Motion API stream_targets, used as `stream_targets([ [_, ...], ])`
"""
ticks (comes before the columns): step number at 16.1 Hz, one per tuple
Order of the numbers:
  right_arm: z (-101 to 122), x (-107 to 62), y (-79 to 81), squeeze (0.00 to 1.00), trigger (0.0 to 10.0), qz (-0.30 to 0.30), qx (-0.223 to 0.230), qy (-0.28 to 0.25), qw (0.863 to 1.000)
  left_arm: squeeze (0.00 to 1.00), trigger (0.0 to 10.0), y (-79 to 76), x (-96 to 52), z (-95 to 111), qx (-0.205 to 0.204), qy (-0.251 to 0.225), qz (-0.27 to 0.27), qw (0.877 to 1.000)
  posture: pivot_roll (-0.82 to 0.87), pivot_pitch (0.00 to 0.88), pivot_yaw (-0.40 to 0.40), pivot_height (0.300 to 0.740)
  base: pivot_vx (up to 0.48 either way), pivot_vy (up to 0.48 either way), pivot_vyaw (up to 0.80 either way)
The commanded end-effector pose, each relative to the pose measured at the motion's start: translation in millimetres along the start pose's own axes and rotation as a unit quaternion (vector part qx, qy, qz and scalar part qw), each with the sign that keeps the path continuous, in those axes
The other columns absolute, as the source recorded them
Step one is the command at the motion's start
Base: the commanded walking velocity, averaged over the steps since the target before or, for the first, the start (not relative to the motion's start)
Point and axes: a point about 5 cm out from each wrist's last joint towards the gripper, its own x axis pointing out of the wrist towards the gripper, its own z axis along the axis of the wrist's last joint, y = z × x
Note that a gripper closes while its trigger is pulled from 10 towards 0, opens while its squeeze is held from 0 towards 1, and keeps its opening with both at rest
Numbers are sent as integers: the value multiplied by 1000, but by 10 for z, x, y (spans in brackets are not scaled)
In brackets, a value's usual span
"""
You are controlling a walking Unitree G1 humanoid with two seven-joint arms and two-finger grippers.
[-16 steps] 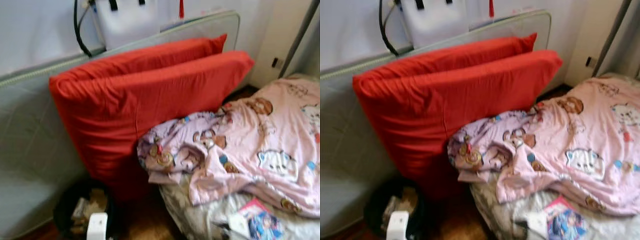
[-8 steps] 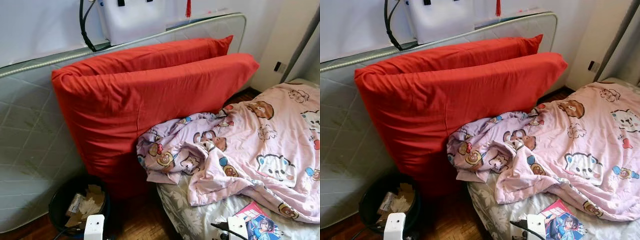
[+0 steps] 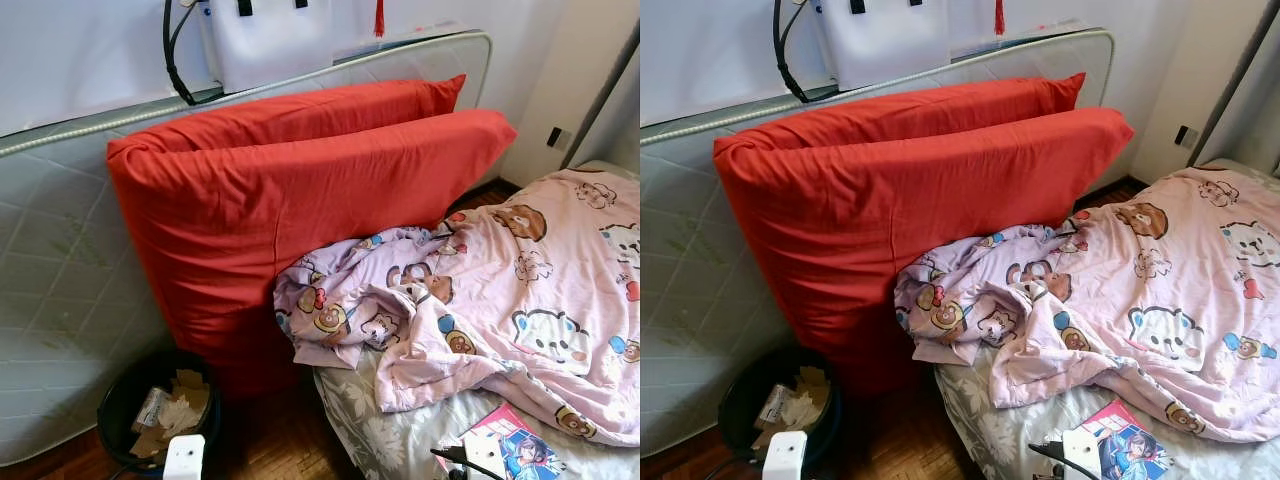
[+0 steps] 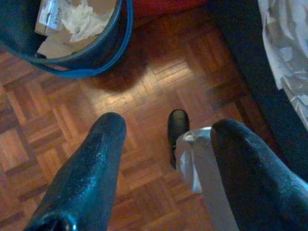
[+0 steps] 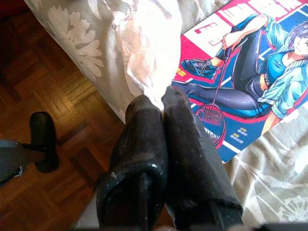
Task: Clean up the room
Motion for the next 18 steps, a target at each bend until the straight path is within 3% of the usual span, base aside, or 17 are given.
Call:
stream_targets([
  [1,-35,-8,-32,0,10000,-3,2,9,1000,0,10000,77,-26,-75,8,13,5,1000,-13,8,27,740,0,0,0],
  [8,-67,-10,5,0,10000,-1,1,16,1000,0,10000,42,-9,-30,10,9,4,1000,-11,16,28,740,0,0,0],
  [15,24,30,257,0,10000,11,-3,6,1000,0,10000,30,-7,-33,7,12,0,1000,-10,16,26,740,0,0,0],
  [18,48,31,216,0,10000,10,-5,0,1000,0,10000,32,-8,-38,6,13,0,1000,-9,17,26,740,0,0,0],
])
